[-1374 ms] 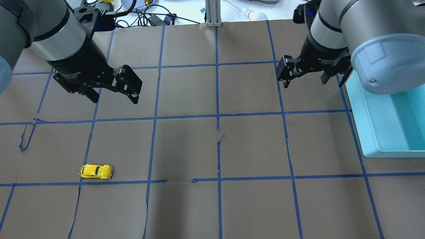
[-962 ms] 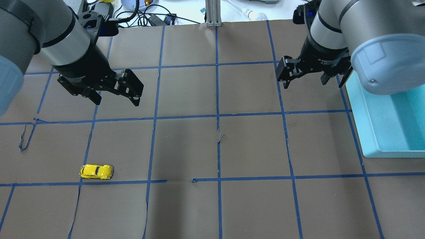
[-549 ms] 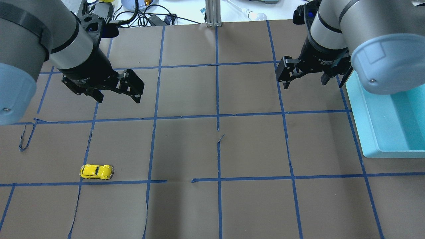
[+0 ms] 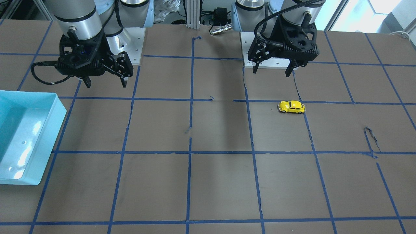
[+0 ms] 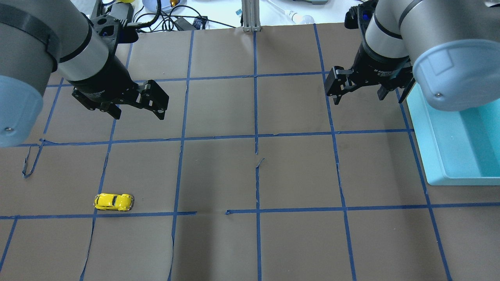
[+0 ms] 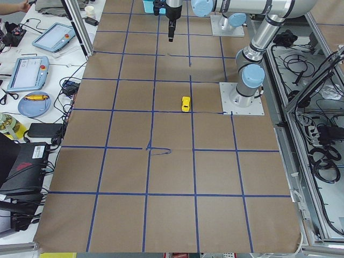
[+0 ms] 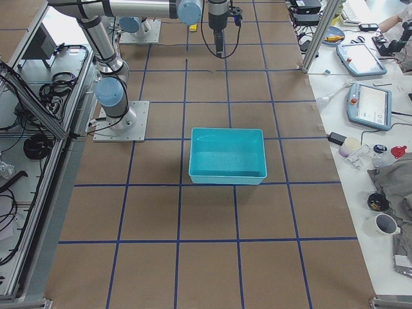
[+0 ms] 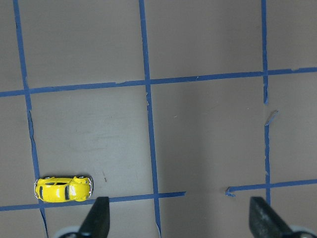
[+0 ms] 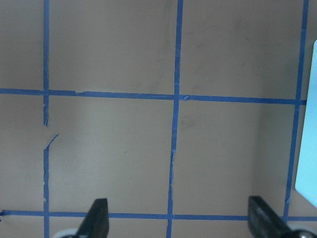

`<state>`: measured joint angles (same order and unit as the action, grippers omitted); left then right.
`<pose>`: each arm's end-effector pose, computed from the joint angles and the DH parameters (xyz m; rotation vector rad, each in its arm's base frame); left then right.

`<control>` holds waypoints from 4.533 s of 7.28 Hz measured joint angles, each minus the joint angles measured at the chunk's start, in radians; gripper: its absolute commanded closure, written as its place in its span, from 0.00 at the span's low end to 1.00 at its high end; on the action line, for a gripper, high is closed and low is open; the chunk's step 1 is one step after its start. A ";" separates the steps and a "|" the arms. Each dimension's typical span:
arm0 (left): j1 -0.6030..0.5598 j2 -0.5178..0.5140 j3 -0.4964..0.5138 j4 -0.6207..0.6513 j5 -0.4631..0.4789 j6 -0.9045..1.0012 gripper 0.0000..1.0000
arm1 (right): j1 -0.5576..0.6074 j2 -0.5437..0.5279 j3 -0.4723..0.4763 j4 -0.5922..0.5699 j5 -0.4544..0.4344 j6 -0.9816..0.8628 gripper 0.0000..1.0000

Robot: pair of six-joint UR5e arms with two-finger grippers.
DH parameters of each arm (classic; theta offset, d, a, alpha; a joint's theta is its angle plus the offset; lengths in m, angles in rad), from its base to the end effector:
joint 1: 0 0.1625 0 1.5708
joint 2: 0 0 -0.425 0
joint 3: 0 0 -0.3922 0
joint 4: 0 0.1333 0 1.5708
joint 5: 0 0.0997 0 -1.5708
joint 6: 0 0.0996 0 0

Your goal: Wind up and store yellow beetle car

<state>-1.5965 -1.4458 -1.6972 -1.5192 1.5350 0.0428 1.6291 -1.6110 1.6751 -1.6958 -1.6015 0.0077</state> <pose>-0.1482 -0.4401 0.4892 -0.1077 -3.1034 0.0784 0.1580 -0.4715 0.4687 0.0773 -3.1105 0.0963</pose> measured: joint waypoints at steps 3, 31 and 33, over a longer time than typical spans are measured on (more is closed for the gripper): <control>0.002 0.000 -0.001 -0.001 0.001 0.009 0.00 | -0.001 -0.001 0.000 0.000 0.000 0.001 0.00; 0.508 0.020 -0.747 0.605 0.150 2.115 0.02 | -0.001 0.000 0.003 -0.003 -0.015 0.001 0.00; 0.513 0.005 -0.747 0.695 0.087 2.114 0.05 | -0.002 -0.001 0.003 -0.002 -0.016 0.000 0.00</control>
<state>-1.0830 -1.4407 -2.4446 -0.8247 1.6216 2.1568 1.6276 -1.6115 1.6782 -1.6981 -1.6172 0.0078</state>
